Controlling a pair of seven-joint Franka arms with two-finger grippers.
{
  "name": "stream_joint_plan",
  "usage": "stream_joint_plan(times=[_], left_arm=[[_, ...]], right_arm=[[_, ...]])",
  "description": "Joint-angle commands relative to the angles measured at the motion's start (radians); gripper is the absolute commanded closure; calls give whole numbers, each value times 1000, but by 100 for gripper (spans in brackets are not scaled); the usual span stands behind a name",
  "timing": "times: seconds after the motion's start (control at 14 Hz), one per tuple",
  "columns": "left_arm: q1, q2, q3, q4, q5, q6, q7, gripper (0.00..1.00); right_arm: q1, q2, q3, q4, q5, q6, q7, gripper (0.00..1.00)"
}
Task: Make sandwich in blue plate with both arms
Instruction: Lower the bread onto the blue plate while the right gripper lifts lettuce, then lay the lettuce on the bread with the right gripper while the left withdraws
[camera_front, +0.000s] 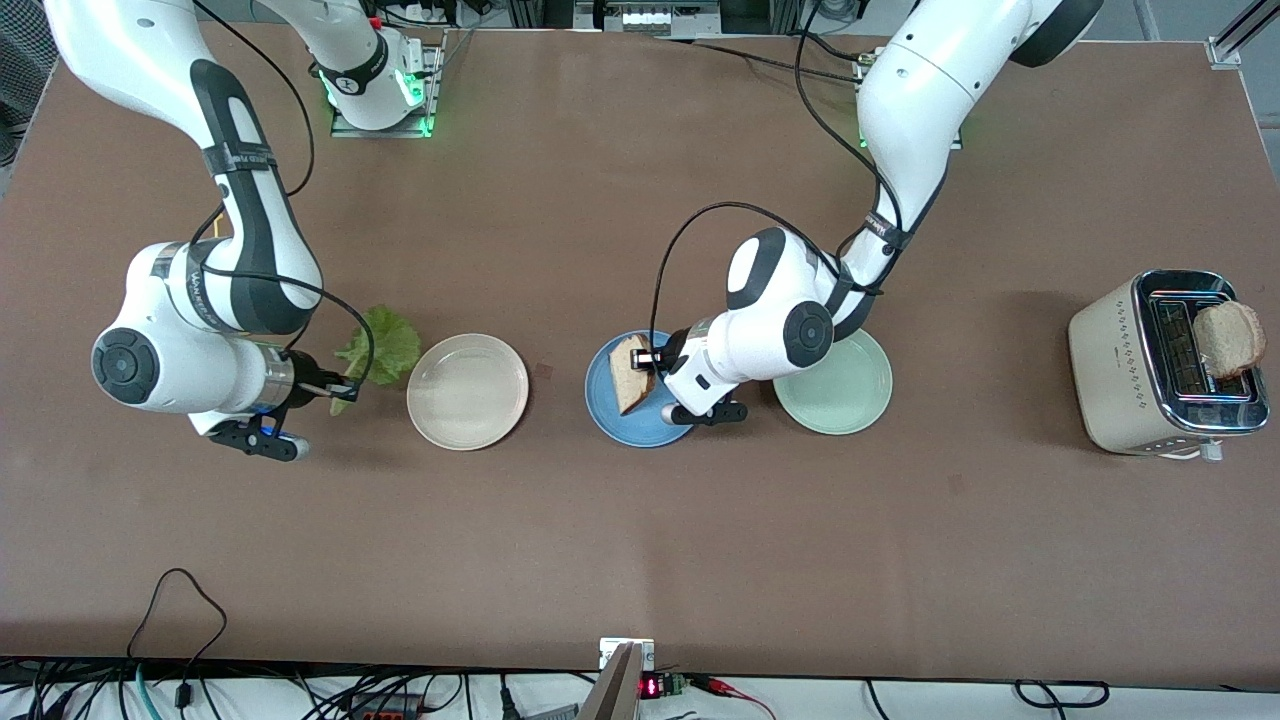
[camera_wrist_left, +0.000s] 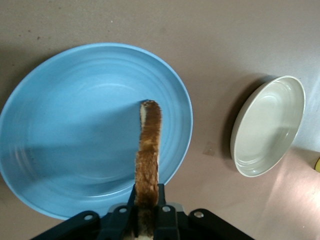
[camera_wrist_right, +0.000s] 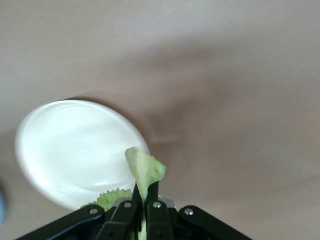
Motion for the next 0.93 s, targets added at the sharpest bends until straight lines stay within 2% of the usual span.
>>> stream_joint_plan(times=[0.0,0.29,0.57,0.86], left_arm=[[-1,31,7,22,-10,2,39,0],[17,41,28,19,-11,2,146,0],[72,38,31,5,-8,-10,234,0],[81,-9,59,5,15,-70,228,0]], right_arm=[[18,15,-3,21,109,-27,110,100],[43,29,-3,21,218,-24,252,100],[89,49,-3,21,228,-9,358,100],[135,68,-3,33,353,39,505,100]])
